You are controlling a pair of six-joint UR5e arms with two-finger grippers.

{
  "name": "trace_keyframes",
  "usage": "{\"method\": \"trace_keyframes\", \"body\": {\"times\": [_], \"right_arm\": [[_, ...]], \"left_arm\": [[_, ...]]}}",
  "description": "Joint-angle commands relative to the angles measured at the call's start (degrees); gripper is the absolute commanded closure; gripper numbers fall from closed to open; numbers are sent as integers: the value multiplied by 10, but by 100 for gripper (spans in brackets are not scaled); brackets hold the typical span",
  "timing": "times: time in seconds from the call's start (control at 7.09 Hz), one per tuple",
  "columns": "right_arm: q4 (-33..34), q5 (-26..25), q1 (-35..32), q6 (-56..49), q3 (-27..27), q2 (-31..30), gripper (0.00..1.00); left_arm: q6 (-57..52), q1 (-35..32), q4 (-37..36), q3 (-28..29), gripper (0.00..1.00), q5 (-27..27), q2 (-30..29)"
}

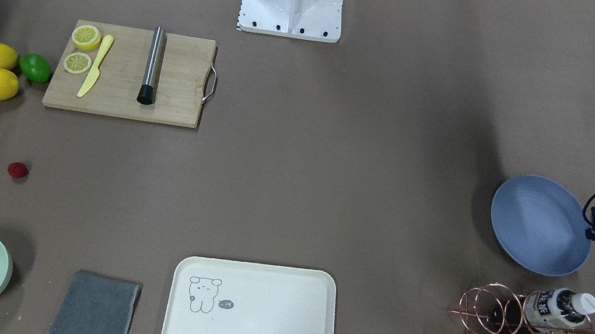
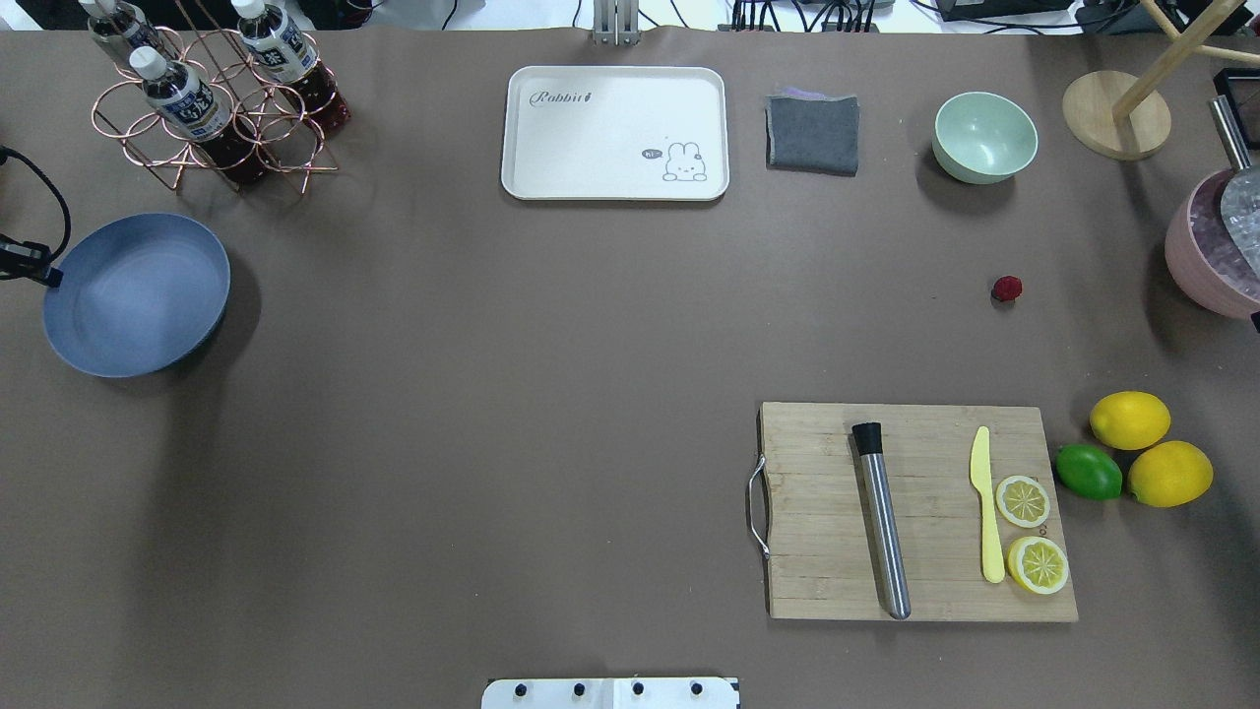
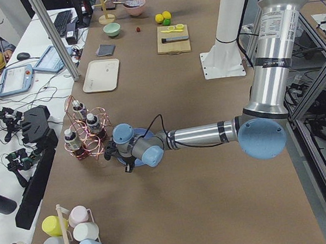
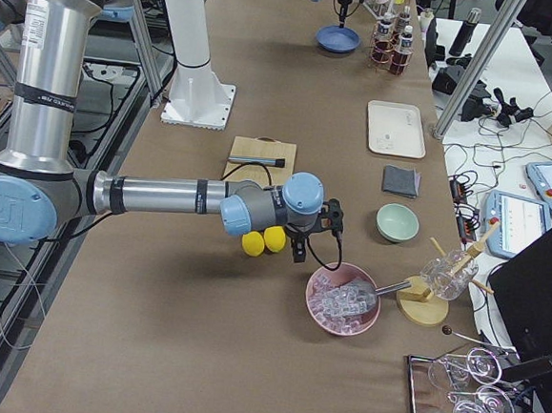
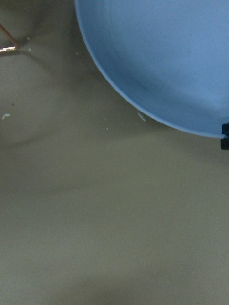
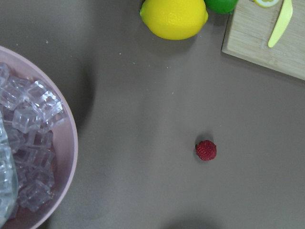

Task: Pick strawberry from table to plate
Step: 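Grip the blue plate rim with the left gripper and lift it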

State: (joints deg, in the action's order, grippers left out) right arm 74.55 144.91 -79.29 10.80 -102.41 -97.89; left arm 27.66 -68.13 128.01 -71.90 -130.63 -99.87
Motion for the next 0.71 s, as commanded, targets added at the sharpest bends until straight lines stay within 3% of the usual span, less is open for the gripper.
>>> {"method": "trace_keyframes", "body": {"times": [0.0,0.14,0.28,0.56], "right_arm": [[2,-4,0,50,-13,29,0],[2,-7,7,66,-9,52,0],[6,-9,18,86,-6,75,0],[3,-48,89,199,6,144,0]], "left_arm": [[55,-19,-23,-39,100,-77,-17],[92,-28,-44,-82,100,-114,-20],[166,-23,-50,-142,100,-118,-17],[308,47,-49,-226,100,-106,-21]]}}
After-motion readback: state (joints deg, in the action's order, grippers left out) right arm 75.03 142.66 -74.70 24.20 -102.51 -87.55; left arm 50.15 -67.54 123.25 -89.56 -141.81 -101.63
